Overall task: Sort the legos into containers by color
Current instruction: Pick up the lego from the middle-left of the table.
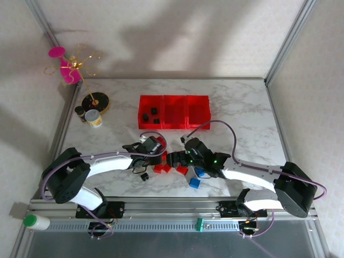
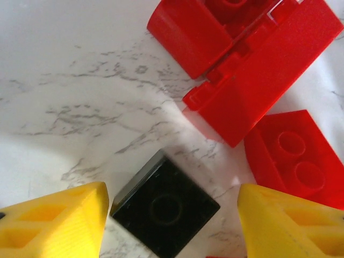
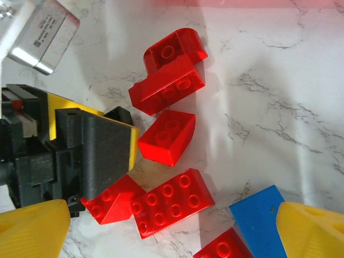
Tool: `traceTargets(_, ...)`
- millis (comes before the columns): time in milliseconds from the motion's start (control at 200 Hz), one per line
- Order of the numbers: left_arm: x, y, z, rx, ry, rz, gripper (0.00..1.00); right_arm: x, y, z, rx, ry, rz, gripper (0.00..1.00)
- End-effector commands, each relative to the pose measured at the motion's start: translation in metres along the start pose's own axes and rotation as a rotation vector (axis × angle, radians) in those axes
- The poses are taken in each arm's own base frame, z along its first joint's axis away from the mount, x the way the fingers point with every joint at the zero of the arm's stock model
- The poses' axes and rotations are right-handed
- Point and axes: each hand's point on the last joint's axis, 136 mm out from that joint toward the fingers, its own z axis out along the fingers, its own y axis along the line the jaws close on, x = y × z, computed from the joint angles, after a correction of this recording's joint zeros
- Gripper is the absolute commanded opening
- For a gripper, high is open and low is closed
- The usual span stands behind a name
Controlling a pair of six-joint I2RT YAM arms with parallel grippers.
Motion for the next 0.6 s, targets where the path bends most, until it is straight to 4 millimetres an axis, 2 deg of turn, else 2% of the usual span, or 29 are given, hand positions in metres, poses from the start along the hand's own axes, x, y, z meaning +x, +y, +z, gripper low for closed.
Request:
traceTargets(0, -0.012, -0.008, 0.002, -0.008, -0.042, -0.006, 0.65, -0.003, 0.001, 0.000, 0.012, -0.022, 0.006, 0.99)
traceTargets(135, -0.010, -0.006, 0.008, -0.026, -0.031, -0.004, 0.60, -0.006, 0.001, -0.001, 0.016, -0.028, 0.003, 0.99)
traceTargets(395, -0.011, 0.004, 0.003, -0.051, -0.058, -0.011, 0.47, -0.008, 0.003, 0.001, 0.011, -0.029, -0.001, 0.99)
traceTargets(596, -0.014, 0.003, -0.003, -0.046, -0.070, -0.015, 0.46, -0.011, 0.006, 0.001, 0.005, -0.034, 0.001, 0.99)
